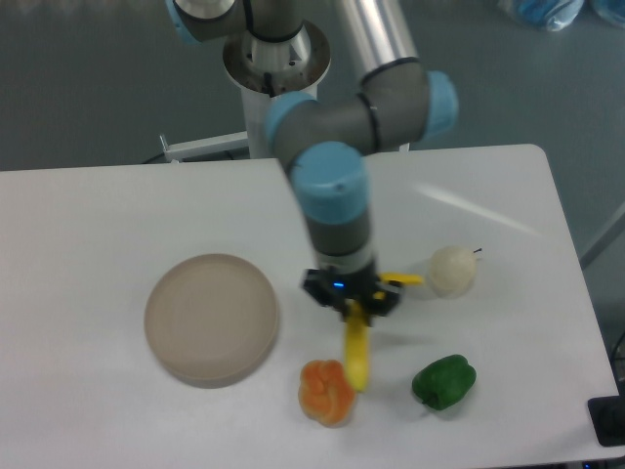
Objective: Place bananas on a plate
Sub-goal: 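Carry the held banana across the table toward the beige plate, then lower the banana onto the plate surface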
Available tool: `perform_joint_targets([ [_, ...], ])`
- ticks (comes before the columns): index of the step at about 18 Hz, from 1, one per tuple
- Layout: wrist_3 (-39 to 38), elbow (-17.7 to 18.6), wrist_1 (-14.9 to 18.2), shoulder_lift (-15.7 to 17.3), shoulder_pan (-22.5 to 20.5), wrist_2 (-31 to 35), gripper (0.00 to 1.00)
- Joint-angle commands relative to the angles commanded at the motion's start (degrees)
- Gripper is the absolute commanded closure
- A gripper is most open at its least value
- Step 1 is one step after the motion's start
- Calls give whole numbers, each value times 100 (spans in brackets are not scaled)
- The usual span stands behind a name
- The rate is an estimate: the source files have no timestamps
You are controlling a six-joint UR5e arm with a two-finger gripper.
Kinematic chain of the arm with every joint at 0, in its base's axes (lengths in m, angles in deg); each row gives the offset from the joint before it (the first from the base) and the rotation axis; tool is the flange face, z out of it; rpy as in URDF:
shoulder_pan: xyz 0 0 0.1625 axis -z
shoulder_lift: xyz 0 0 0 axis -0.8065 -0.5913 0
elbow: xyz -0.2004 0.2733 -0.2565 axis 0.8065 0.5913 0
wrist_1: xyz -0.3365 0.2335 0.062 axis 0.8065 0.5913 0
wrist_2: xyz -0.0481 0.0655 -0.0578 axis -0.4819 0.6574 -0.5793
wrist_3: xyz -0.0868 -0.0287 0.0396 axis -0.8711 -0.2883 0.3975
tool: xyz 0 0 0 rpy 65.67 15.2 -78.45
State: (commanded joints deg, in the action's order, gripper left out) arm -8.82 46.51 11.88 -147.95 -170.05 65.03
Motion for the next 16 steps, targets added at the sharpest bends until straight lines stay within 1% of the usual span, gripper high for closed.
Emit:
perform_joint_targets([
  [2, -439, 132, -17, -9, 247, -123, 74],
  [6, -924, 281, -35, -79, 608, -132, 74],
  [10, -890, 571, -61, -132, 775, -89, 74],
  [12, -820, 756, -149, -141, 845, -62, 74],
  [16, -828, 800, -167, -281, 959, -53, 74],
])
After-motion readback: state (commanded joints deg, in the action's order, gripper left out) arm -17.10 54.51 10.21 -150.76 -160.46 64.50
